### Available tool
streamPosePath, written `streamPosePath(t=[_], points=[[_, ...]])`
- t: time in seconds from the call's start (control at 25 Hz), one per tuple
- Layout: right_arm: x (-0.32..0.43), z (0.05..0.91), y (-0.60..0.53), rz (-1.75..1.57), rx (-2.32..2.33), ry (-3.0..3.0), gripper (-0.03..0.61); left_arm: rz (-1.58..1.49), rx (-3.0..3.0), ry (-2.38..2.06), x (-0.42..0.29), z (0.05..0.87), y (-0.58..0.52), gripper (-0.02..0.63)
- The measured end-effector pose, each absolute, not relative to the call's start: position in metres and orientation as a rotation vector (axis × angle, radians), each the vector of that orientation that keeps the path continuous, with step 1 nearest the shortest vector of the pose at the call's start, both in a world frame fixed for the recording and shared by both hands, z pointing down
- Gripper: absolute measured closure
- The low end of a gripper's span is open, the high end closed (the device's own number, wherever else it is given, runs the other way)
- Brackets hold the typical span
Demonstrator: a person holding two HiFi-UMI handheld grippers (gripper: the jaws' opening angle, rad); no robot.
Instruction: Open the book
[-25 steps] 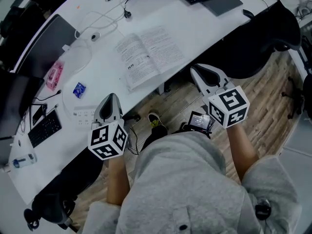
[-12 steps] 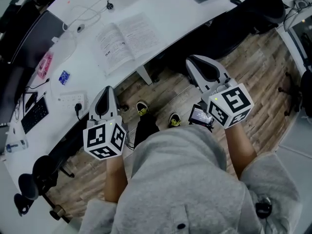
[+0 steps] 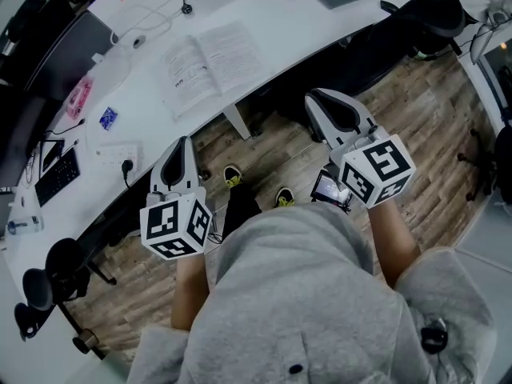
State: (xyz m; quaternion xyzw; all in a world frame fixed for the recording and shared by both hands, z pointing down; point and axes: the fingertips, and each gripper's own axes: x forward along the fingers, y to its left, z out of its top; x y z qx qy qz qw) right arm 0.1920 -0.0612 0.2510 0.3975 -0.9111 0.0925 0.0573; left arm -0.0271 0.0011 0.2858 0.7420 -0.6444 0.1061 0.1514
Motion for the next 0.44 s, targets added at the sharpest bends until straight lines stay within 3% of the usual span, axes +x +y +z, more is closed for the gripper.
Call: streamPosePath(t=[0.44], points=[[0.1846, 0.2498, -0.0657, 0.262, 1.177, -2.771, 0.522, 0.291, 2.116, -1.879, -0.034, 0.2796, -0.0007, 0.609]])
